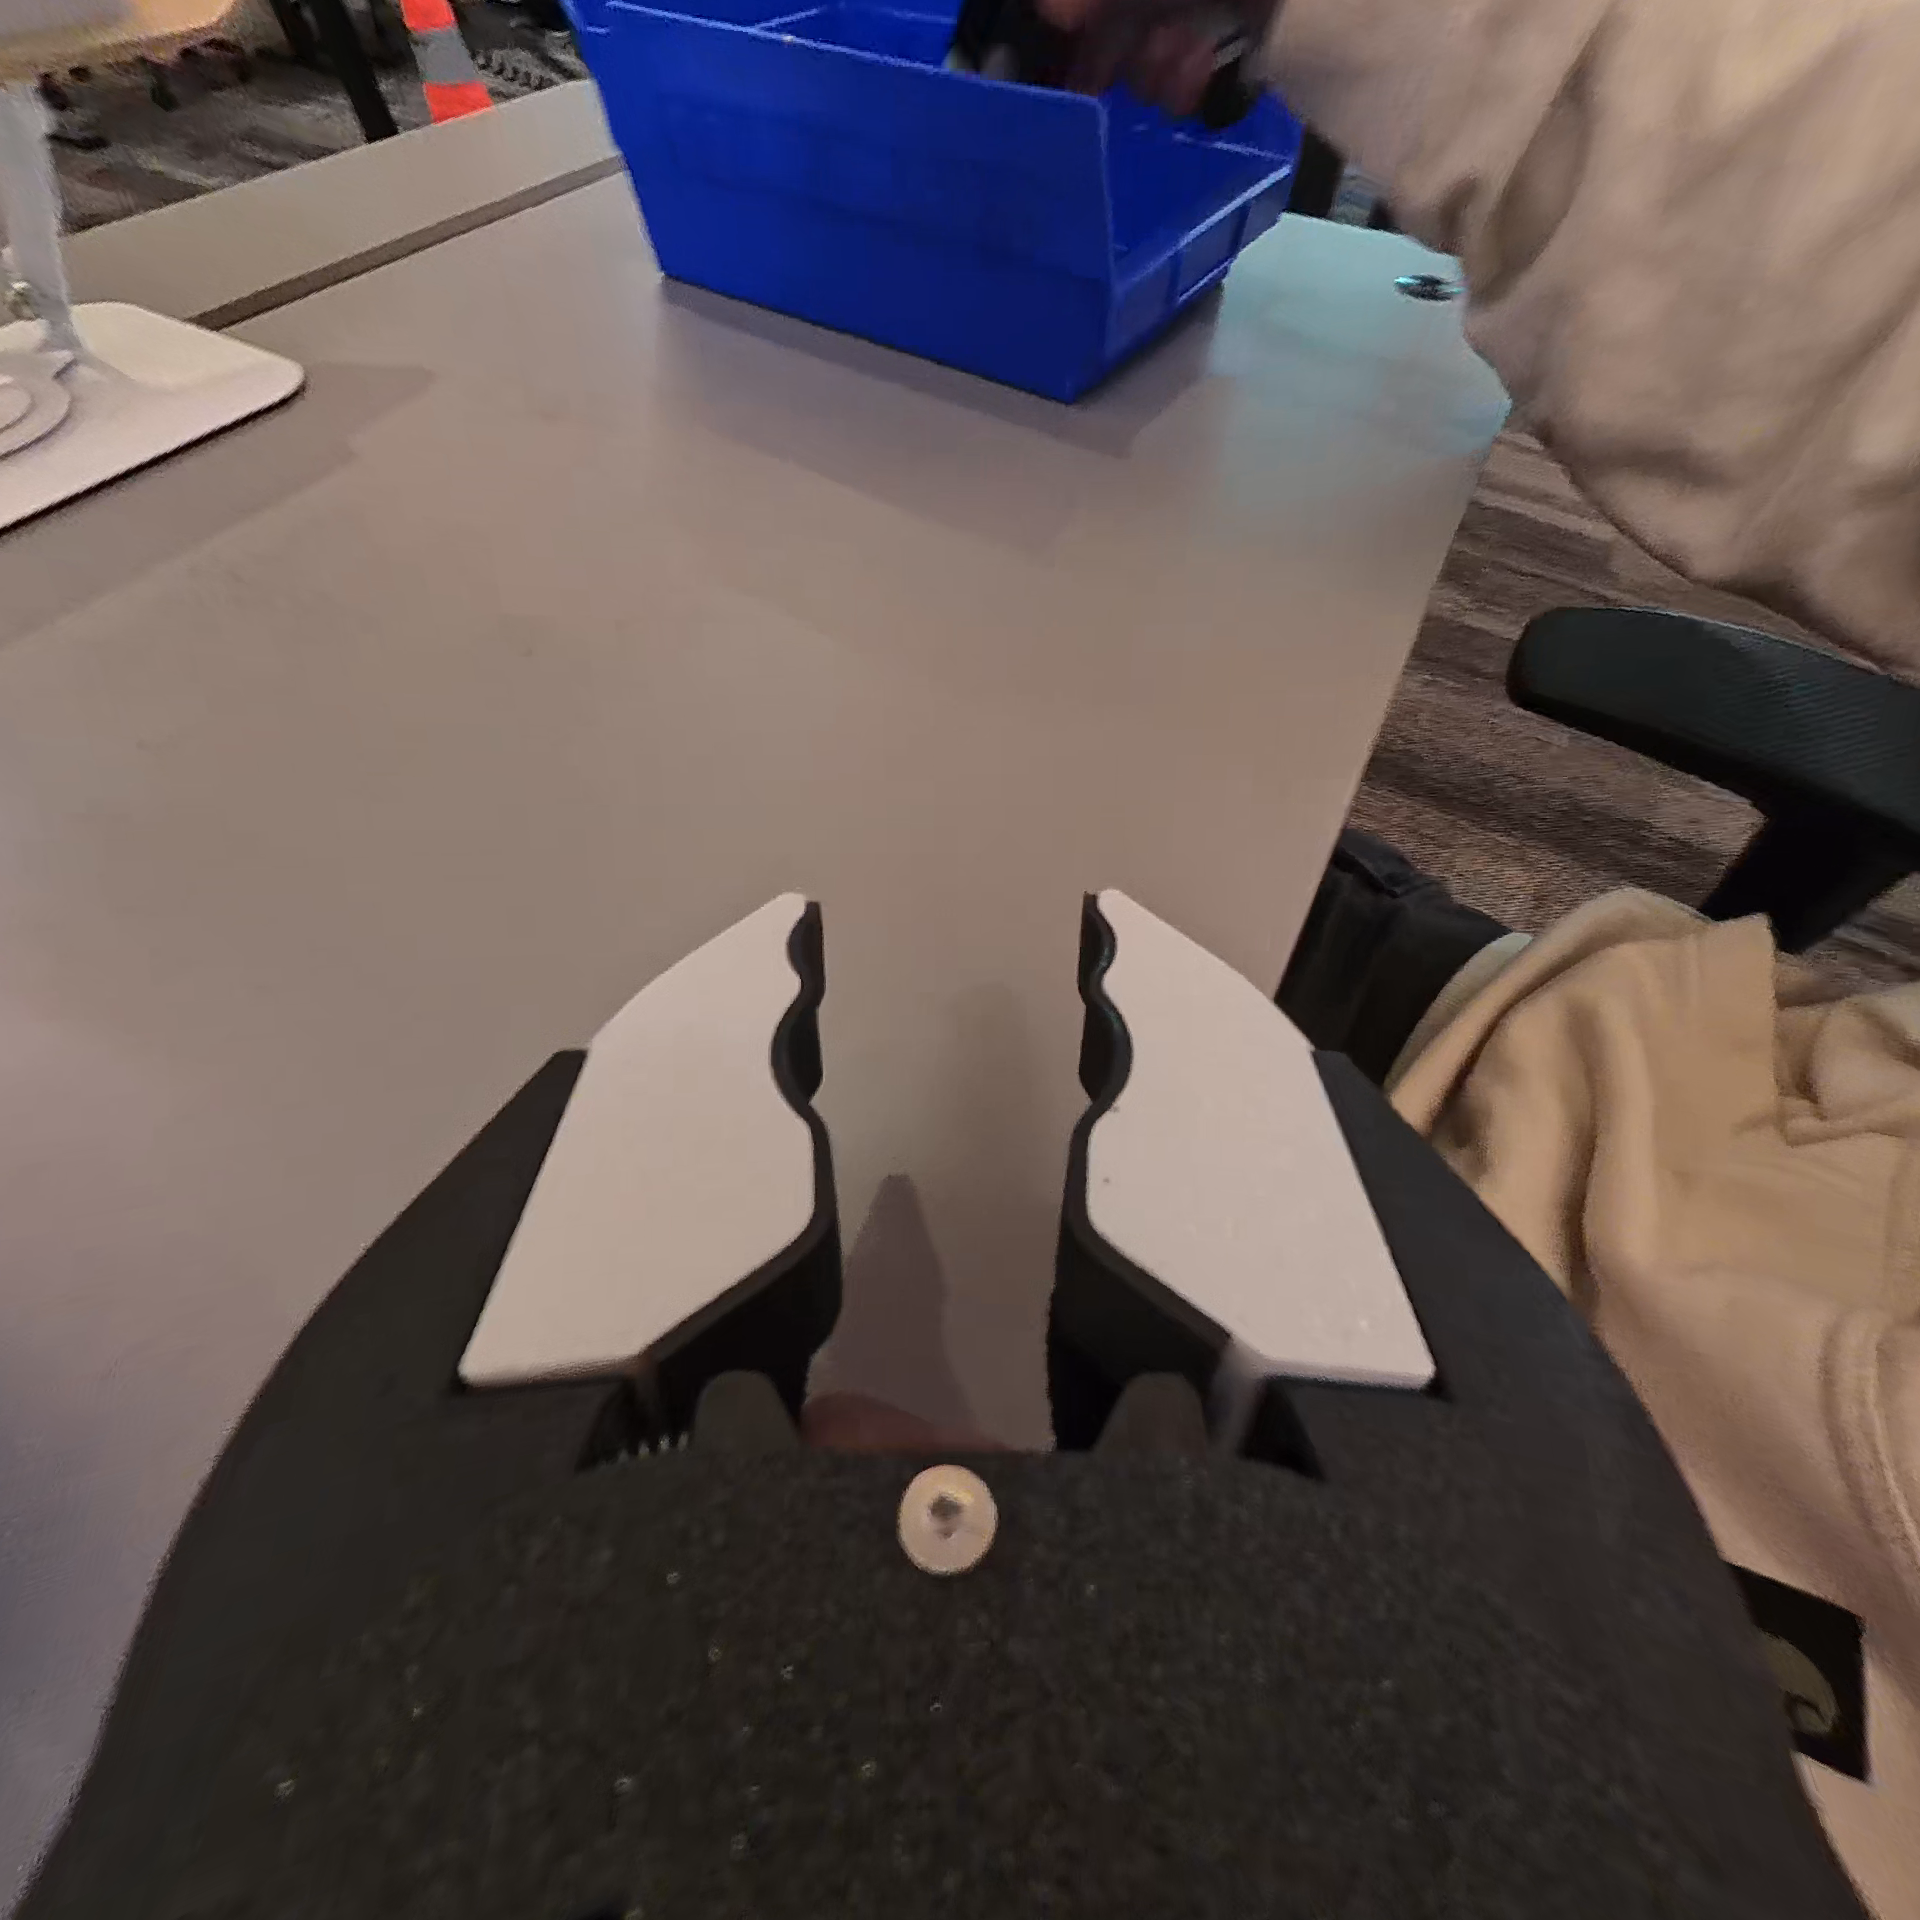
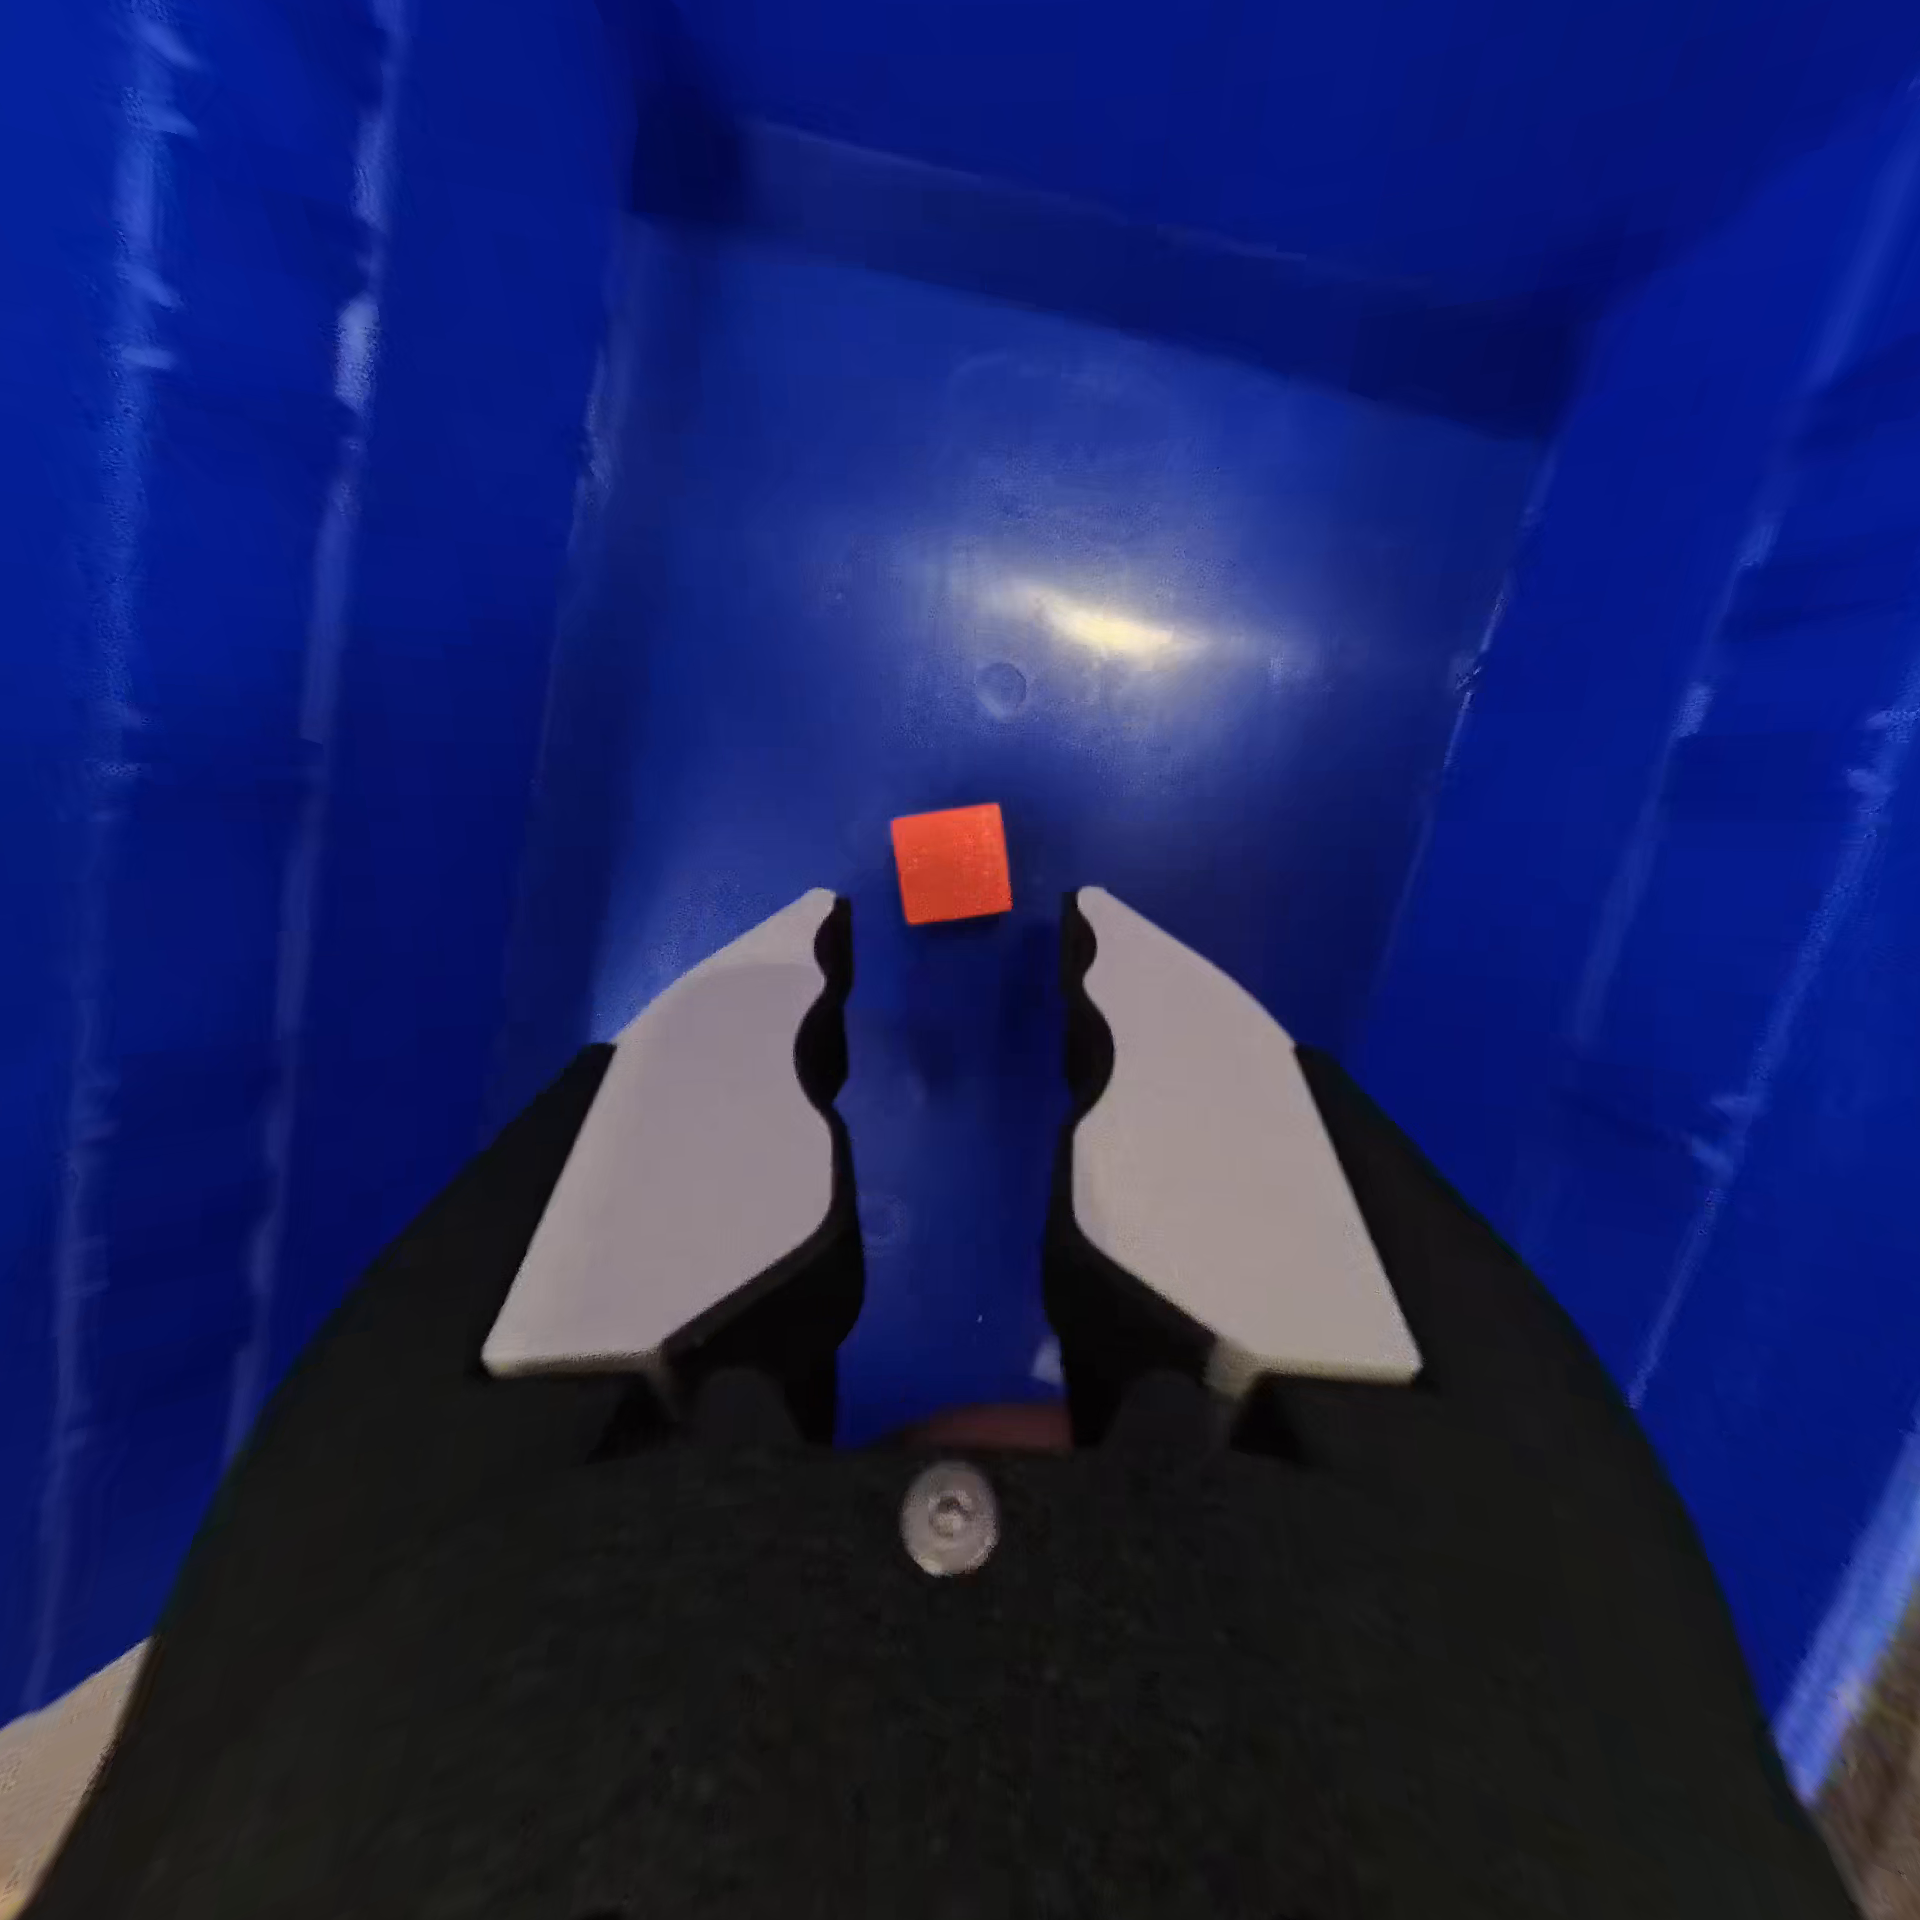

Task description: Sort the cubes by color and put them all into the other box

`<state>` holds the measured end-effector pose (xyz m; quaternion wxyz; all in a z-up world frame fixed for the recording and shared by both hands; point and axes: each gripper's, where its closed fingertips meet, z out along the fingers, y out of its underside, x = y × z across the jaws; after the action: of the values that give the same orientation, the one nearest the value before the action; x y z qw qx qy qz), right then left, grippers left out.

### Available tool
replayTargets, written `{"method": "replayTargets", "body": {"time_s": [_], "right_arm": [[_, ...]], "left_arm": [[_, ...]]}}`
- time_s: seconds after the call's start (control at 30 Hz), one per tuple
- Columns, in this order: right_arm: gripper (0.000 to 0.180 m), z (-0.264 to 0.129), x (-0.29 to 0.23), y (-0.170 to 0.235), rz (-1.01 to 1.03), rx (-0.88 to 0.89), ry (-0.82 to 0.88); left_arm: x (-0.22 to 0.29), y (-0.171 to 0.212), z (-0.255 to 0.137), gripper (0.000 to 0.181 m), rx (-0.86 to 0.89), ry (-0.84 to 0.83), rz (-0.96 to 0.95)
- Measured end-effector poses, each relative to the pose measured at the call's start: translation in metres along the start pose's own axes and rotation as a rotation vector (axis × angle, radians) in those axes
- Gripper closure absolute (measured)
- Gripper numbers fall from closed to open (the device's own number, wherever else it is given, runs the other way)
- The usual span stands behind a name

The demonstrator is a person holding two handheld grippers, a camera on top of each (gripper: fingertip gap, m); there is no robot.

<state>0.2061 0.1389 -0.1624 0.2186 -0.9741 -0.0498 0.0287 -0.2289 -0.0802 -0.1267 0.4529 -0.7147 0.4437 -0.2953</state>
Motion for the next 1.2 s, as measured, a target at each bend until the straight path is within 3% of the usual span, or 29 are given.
{"method": "replayTargets", "body": {"time_s": [0.13,0.2,0.33,0.43,0.67,0.8,0.87,1.0,1.17,1.2], "right_arm": [[0.142,-0.087,-0.055,-0.017,-0.038,0.476,-0.051],[0.143,-0.122,-0.127,0.003,-0.102,0.697,-0.232],[0.146,-0.121,-0.269,0.094,-0.143,0.722,-0.676],[0.154,-0.107,-0.322,0.134,-0.176,0.649,-0.802],[0.152,-0.092,-0.346,0.148,-0.340,0.614,-0.730],[0.152,-0.091,-0.349,0.147,-0.350,0.600,-0.754],[0.152,-0.090,-0.351,0.148,-0.349,0.581,-0.775],[0.152,-0.087,-0.352,0.149,-0.348,0.562,-0.786],[0.152,-0.088,-0.349,0.152,-0.369,0.560,-0.764],[0.152,-0.089,-0.350,0.152,-0.368,0.559,-0.765]], "left_arm": [[-0.031,0.001,-0.011,0.135,0.002,-0.153,-0.062],[-0.046,-0.001,-0.021,0.135,0.013,-0.226,-0.111],[-0.059,0.005,-0.037,0.133,0.002,-0.278,-0.192],[-0.062,0.019,-0.051,0.131,-0.074,-0.295,-0.207],[-0.116,0.020,-0.130,0.134,-0.172,-0.486,-0.247],[-0.171,0.040,-0.162,0.131,-0.489,-0.466,-0.173],[-0.196,0.053,-0.165,0.128,-0.645,-0.408,-0.170],[-0.214,0.076,-0.143,0.121,-0.824,-0.248,-0.378],[-0.221,0.098,-0.129,0.122,-0.972,-0.211,-0.481],[-0.220,0.101,-0.128,0.115,-0.990,-0.201,-0.504]]}}
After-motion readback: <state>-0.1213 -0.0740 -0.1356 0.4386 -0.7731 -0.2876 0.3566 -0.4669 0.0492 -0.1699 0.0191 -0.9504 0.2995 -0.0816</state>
